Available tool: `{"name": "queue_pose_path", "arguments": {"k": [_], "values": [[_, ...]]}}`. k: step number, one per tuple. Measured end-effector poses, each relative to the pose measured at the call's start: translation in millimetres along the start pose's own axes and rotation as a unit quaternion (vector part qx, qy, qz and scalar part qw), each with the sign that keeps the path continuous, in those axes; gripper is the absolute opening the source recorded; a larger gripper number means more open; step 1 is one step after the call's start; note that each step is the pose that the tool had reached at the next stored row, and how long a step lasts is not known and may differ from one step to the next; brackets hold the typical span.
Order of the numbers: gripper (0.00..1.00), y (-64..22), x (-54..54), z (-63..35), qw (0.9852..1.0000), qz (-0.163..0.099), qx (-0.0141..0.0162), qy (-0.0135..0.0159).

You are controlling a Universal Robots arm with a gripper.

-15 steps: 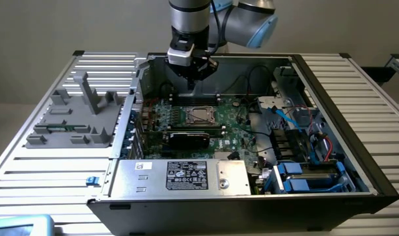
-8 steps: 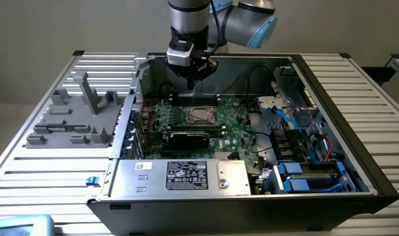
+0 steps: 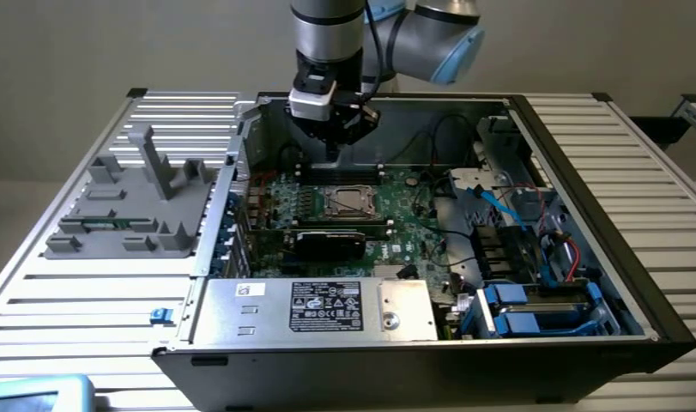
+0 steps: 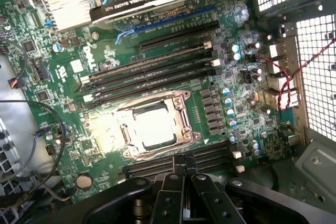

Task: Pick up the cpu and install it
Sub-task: 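Install the second cpu locking lever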

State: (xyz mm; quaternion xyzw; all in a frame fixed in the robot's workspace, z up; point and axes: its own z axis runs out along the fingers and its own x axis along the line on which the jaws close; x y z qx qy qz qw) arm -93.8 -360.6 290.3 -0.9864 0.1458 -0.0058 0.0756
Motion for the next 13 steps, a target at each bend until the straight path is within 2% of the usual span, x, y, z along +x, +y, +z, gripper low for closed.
{"name": "queue_pose_path", "arguments": {"k": [5, 9, 13], "values": [[0.11, 10.5, 3.2, -1.6, 1.0000, 0.000, 0.0031, -0.0009], [0.11, 18.5, 5.6, -2.4, 1.0000, 0.000, 0.0085, -0.0026], [0.11, 21.4, 6.1, -2.2, 0.9999, 0.000, 0.0129, -0.0039]]}}
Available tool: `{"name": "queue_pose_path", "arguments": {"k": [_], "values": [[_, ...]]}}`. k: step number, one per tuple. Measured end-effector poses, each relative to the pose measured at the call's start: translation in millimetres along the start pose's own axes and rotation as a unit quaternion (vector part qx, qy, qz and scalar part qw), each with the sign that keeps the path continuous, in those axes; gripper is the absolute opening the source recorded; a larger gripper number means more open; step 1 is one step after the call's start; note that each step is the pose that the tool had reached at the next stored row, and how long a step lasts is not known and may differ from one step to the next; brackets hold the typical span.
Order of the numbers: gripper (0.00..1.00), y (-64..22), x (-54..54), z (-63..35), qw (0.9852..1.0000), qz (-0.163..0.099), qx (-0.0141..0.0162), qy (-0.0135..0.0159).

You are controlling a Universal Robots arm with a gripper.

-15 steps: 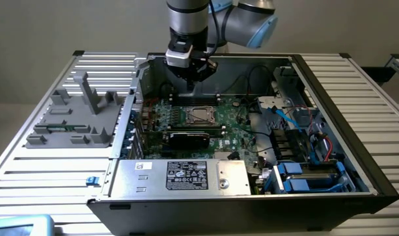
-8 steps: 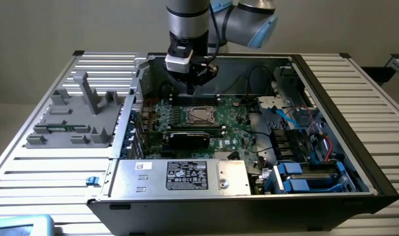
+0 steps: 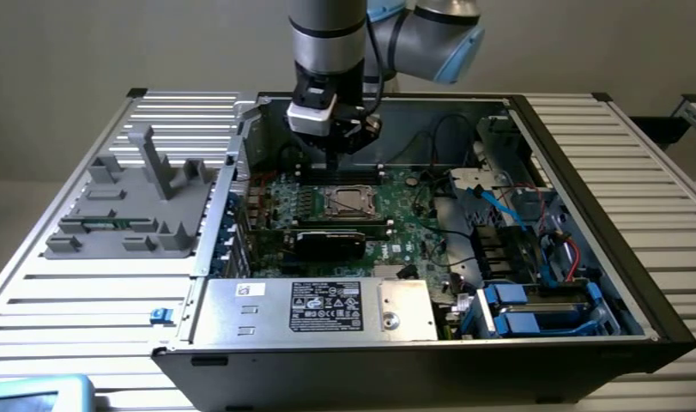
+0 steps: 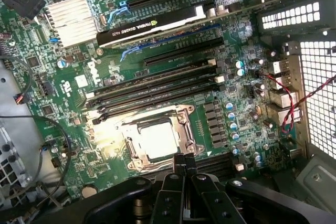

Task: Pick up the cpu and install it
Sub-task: 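Install the second cpu locking lever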

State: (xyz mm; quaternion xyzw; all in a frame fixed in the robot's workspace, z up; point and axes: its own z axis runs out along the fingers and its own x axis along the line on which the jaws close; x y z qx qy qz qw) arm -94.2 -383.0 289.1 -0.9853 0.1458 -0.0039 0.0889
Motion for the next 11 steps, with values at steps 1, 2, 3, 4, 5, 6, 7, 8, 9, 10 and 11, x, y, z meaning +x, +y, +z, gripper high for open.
{"name": "queue_pose_path", "arguments": {"k": [1, 2, 3, 4, 5, 6, 7, 8, 9, 10, 11], "values": [[0.11, 1.0, 0.2, -0.2, 1.0000, 0.000, 0.0006, -0.0002], [0.11, 2.4, 0.7, -0.4, 1.0000, 0.000, 0.0012, -0.0004], [0.11, 4.0, 1.2, -0.6, 1.0000, 0.000, 0.0022, -0.0007], [0.11, 6.0, 1.8, -0.8, 1.0000, 0.000, 0.0037, -0.0012], [0.11, 8.2, 2.4, -0.8, 1.0000, 0.000, 0.0068, -0.0020], [0.11, 9.8, 2.9, -0.5, 1.0000, 0.000, 0.0096, -0.0029], [0.11, 11.1, 3.3, 0.0, 0.9999, 0.000, 0.0122, -0.0037], [0.11, 11.8, 3.5, 0.6, 0.9999, 0.001, 0.0134, -0.0040], [0.11, 12.5, 3.5, 1.1, 0.9999, 0.001, 0.0147, -0.0044], [0.11, 13.2, 3.6, 1.5, 0.9999, 0.001, 0.0160, -0.0048], [0.11, 14.3, 3.8, 1.9, 0.9998, 0.001, 0.0174, -0.0052]]}}
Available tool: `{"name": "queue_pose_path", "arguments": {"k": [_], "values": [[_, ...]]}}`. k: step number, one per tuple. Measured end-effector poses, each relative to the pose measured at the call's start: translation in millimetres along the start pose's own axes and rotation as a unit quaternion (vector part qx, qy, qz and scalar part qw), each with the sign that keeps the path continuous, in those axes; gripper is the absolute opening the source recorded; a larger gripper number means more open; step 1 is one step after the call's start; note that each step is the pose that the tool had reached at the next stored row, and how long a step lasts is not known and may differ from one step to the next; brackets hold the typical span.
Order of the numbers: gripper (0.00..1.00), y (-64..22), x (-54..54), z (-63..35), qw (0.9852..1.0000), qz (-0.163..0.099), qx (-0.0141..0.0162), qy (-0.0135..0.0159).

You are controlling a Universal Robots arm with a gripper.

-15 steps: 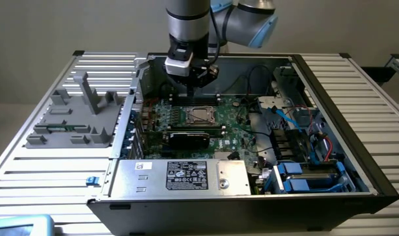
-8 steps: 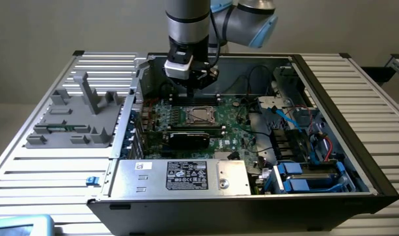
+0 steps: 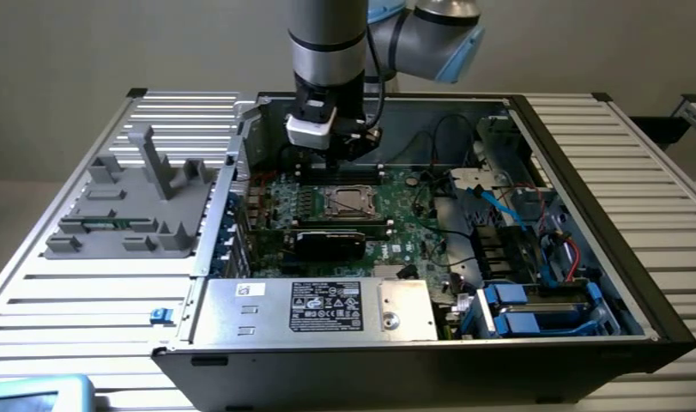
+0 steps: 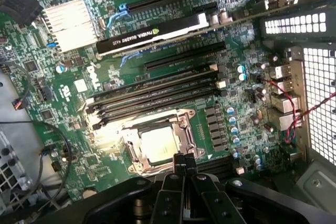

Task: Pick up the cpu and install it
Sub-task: 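Install the second cpu locking lever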

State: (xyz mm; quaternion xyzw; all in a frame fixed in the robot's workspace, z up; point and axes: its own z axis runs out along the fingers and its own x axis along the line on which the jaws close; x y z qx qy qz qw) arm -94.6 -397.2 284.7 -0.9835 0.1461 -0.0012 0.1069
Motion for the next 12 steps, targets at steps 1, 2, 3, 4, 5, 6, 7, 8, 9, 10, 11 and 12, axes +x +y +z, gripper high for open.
{"name": "queue_pose_path", "arguments": {"k": [1, 2, 3, 4, 5, 6, 7, 8, 9, 10, 11, 12], "values": [[0.11, 1.3, 0.3, 0.7, 1.0000, 0.000, 0.0013, -0.0003], [0.11, 2.3, 0.5, 1.3, 1.0000, 0.000, 0.0022, -0.0006], [0.11, 3.3, 0.8, 2.0, 1.0000, 0.000, 0.0032, -0.0009], [0.11, 4.6, 1.1, 2.6, 1.0000, 0.000, 0.0043, -0.0012], [0.11, 5.9, 1.5, 3.4, 1.0000, 0.000, 0.0055, -0.0016], [0.11, 7.5, 2.0, 4.0, 1.0000, 0.000, 0.0067, -0.0020], [0.11, 8.8, 2.3, 4.9, 1.0000, 0.000, 0.0076, -0.0024], [0.11, 9.8, 2.6, 5.7, 1.0000, 0.000, 0.0080, -0.0026], [0.11, 10.5, 2.8, 6.5, 1.0000, 0.000, 0.0082, -0.0030], [0.11, 10.9, 2.9, 7.0, 1.0000, -0.002, 0.0082, -0.0035], [0.11, 11.1, 2.9, 7.2, 0.9999, -0.006, 0.0080, -0.0043], [0.11, 11.2, 3.0, 7.4, 0.9999, -0.010, 0.0078, -0.0054]]}}
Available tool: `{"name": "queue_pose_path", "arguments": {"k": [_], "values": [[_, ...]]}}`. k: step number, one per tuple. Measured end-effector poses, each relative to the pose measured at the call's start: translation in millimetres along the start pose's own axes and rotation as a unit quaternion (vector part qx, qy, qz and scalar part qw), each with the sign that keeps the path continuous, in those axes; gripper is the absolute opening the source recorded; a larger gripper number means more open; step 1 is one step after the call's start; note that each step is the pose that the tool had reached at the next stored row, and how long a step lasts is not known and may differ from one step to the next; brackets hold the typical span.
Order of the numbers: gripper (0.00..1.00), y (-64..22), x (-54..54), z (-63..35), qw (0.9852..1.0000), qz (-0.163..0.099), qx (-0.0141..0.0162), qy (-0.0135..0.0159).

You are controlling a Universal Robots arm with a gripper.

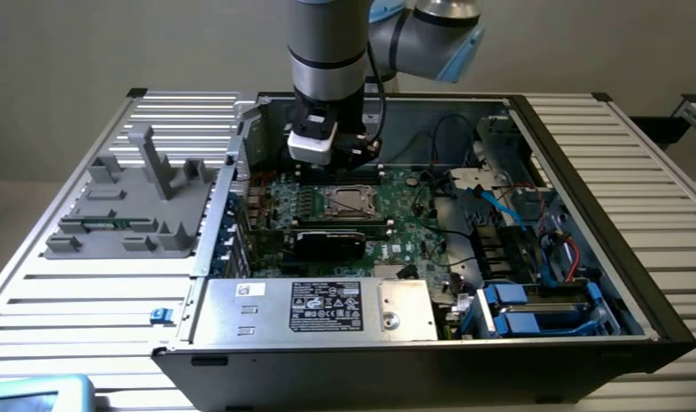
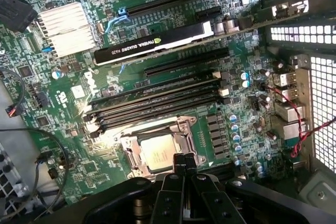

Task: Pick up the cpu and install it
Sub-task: 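Install the second cpu locking lever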

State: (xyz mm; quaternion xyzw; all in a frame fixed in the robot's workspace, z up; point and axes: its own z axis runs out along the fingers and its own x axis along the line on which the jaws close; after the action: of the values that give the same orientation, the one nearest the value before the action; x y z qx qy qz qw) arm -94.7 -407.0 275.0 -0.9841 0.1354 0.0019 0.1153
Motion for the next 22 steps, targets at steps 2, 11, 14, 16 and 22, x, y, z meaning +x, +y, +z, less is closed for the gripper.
{"name": "queue_pose_path", "arguments": {"k": [2, 11, 14, 16, 22], "values": [[0.11, 0.2, 0.0, 0.2, 0.9999, -0.012, -0.0005, -0.0028], [0.11, 2.7, 0.7, 2.5, 0.9999, -0.015, -0.0005, -0.0036], [0.11, 6.4, 1.6, 5.6, 0.9999, -0.016, 0.0005, -0.0040], [0.11, 9.8, 2.5, 7.4, 0.9999, -0.016, 0.0033, -0.0048], [0.11, 19.1, 5.0, 12.1, 0.9997, -0.016, 0.0183, -0.0090]]}}
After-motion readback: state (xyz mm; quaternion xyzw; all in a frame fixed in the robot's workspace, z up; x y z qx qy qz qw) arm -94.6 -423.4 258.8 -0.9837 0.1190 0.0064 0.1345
